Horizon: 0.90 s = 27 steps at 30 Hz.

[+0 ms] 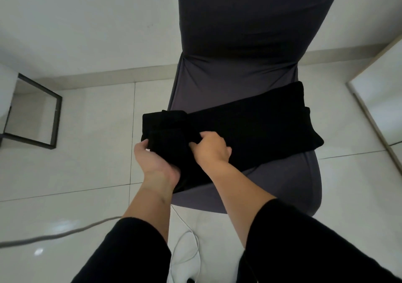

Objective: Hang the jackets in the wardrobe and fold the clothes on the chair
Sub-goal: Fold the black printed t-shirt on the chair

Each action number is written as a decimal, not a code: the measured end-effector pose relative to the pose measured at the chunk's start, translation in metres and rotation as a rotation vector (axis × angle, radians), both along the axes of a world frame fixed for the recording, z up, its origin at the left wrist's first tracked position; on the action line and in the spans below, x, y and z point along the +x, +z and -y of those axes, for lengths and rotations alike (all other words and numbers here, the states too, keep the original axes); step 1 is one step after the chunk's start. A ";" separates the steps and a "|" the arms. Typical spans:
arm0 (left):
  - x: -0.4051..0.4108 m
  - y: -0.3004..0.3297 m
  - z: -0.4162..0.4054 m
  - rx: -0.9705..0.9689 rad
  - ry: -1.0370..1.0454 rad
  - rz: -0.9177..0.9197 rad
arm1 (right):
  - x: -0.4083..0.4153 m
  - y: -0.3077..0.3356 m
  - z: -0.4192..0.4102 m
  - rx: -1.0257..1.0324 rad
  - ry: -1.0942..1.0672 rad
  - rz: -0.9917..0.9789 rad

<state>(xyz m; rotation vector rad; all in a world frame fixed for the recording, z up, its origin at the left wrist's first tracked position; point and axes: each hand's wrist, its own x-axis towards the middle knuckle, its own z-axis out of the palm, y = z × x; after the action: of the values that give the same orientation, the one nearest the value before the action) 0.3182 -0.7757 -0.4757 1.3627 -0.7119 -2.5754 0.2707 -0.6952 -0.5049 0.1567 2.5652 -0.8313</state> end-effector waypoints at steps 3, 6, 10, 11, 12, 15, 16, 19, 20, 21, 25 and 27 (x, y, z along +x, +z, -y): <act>-0.004 0.001 -0.002 -0.092 -0.061 -0.001 | -0.006 0.008 -0.004 -0.125 -0.111 -0.040; -0.010 0.002 -0.009 -0.270 -0.224 -0.030 | -0.015 0.028 -0.011 -0.683 -0.378 0.272; -0.022 0.001 -0.032 -0.523 -0.449 -0.141 | -0.012 0.029 -0.026 -1.189 -0.487 0.532; -0.025 -0.002 -0.040 -0.617 -0.537 -0.163 | -0.009 0.028 -0.031 -1.279 -0.526 0.574; -0.027 -0.008 -0.048 -0.726 -0.608 -0.158 | -0.005 0.027 -0.035 -1.365 -0.564 0.614; -0.033 -0.007 -0.075 -1.080 -0.650 -0.049 | -0.004 0.034 -0.051 -1.535 -0.609 0.657; -0.035 -0.002 -0.086 -1.200 -0.639 -0.015 | -0.008 0.037 -0.059 -1.559 -0.592 0.643; -0.046 0.009 -0.117 -1.404 -0.612 -0.015 | -0.026 0.048 -0.086 -1.627 -0.569 0.575; -0.053 0.011 -0.126 -1.421 -0.623 -0.038 | -0.032 0.051 -0.096 -1.648 -0.576 0.546; -0.059 0.014 -0.137 -1.419 -0.643 -0.065 | -0.038 0.055 -0.107 -1.661 -0.590 0.514; -0.080 0.028 -0.180 -1.362 -0.751 -0.246 | -0.059 0.069 -0.160 -1.619 -0.617 0.440; -0.090 0.030 -0.203 -1.354 -0.825 -0.322 | -0.074 0.071 -0.191 -1.573 -0.604 0.399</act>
<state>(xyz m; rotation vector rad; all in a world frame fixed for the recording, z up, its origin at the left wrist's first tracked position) 0.2282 -0.5726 -0.4458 0.1818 -2.5680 -1.6512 0.1965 -0.5038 -0.4336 0.4985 0.9172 -2.3897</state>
